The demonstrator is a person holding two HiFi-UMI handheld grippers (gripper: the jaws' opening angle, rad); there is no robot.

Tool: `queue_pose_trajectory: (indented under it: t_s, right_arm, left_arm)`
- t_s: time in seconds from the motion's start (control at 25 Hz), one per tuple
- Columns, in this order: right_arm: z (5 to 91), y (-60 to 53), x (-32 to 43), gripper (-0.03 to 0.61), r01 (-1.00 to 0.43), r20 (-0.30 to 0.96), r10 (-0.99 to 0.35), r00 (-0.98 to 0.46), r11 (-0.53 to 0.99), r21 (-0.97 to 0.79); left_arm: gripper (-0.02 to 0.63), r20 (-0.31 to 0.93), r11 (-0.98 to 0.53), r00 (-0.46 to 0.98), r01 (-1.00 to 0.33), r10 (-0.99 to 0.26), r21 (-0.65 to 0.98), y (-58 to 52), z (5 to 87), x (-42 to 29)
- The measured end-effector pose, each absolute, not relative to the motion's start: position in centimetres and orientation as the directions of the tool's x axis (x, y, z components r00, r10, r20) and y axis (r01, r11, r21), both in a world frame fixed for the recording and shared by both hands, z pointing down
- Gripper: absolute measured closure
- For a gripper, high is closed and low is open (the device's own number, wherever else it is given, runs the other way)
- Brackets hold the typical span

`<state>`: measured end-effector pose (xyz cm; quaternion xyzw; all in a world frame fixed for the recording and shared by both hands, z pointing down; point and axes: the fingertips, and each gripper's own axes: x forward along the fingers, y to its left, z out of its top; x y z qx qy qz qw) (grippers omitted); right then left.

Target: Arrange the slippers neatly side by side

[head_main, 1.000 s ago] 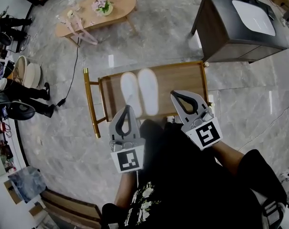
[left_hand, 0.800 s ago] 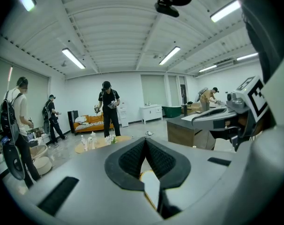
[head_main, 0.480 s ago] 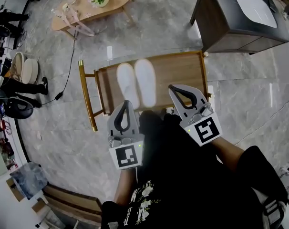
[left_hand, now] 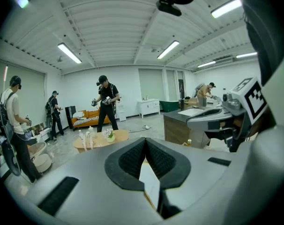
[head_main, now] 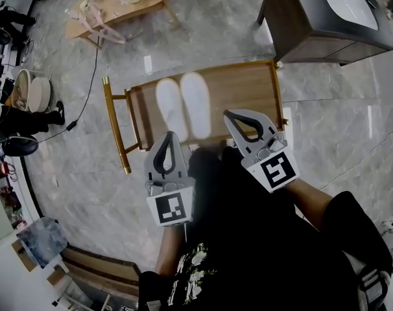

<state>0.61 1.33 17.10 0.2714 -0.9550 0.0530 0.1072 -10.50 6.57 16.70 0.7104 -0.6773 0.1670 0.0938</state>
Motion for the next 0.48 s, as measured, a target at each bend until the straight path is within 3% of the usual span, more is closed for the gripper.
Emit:
queue_pose_trajectory:
  t_s: [0.48]
  right_arm:
    - [17.1,2.2,-1.4,0.58,-0.487,0.231,-0.466,-0.854,0.873,-0.038]
  left_arm:
    - [0.611,0.372,-0.036,0.001,-0.996,-0.928,-0.086,7.6,17.3,-11.7]
